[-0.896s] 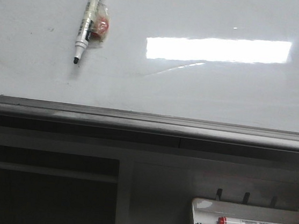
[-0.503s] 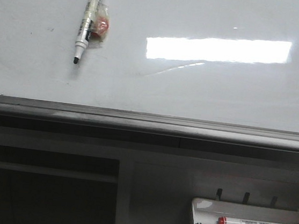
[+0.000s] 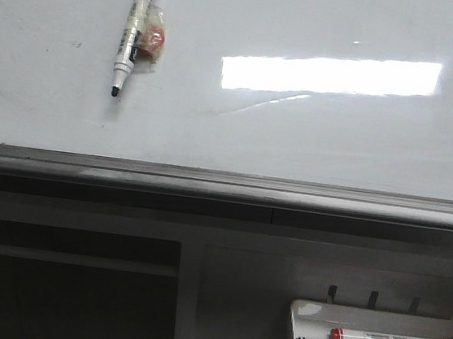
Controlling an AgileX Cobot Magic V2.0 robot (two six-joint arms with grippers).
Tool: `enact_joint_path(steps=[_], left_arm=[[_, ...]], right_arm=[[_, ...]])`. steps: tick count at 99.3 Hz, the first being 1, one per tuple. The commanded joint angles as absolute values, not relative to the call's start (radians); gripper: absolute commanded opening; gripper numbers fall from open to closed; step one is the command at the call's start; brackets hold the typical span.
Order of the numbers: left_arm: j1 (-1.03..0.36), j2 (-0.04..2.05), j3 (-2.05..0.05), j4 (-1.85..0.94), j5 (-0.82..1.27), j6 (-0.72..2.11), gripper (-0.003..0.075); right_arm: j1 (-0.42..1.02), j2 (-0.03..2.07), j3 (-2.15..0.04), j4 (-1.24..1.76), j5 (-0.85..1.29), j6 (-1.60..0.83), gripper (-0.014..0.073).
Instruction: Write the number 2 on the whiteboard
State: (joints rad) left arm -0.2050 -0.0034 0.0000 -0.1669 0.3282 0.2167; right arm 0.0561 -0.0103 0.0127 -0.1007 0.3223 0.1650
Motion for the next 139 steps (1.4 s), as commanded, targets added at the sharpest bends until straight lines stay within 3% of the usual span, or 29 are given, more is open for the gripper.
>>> enact_joint_path(steps=[1, 17, 28, 53, 64, 74, 85, 92, 101, 107, 112, 123, 139], left_arm=[[-0.205, -0.031, 0.012, -0.174, 0.263, 0.208, -0.0020], [-0.205, -0.031, 0.012, -0.300, 0.196, 0.206, -0.0020], [-0.205, -0.031, 0.012, -0.750, 0.138, 0.206, -0.0020], [-0.205, -0.031, 0.009, -1.193, 0.066, 0.206, -0.0020], [-0.205, -0.031, -0.051, -1.138, 0.097, 0.236, -0.0020], [-0.205, -0.004, -0.177, -0.887, 0.147, 0.336, -0.0020], [-0.203, 0.122, -0.367, -0.552, 0.260, 0.368, -0.0012], [-0.203, 0.247, -0.480, -0.431, 0.370, 0.368, 0.0065], [-0.205, 0.434, -0.591, -0.437, 0.479, 0.368, 0.0277], [-0.210, 0.550, -0.641, -0.485, 0.525, 0.368, 0.0413], [-0.230, 0.642, -0.682, -0.533, 0.540, 0.382, 0.0466], [-0.310, 0.823, -0.743, -0.649, 0.539, 0.533, 0.0438], [-0.455, 1.005, -0.813, -0.656, 0.404, 0.526, 0.0407]], right_arm=[[0.049, -0.030, 0.038, -0.101, 0.298, 0.160, -0.0071], [0.049, -0.030, 0.038, -0.076, 0.135, 0.160, -0.0071], [0.049, -0.030, 0.038, 0.205, -0.020, 0.163, -0.0071], [0.049, -0.030, 0.036, 0.770, -0.093, 0.163, -0.0071], [0.049, -0.030, -0.010, 0.787, -0.012, 0.151, -0.0071], [0.049, -0.030, -0.114, 0.748, 0.150, 0.057, -0.0053], [0.049, -0.013, -0.252, 0.744, 0.277, -0.132, 0.0081], [0.049, 0.018, -0.317, 0.744, 0.323, -0.190, 0.0205], [0.049, 0.083, -0.393, 0.744, 0.380, -0.252, 0.0370], [0.049, 0.127, -0.427, 0.744, 0.415, -0.287, 0.0415], [0.049, 0.163, -0.450, 0.744, 0.437, -0.318, 0.0421], [0.049, 0.220, -0.481, 0.744, 0.453, -0.336, 0.0421], [0.049, 0.234, -0.486, 0.744, 0.456, -0.341, 0.0421]])
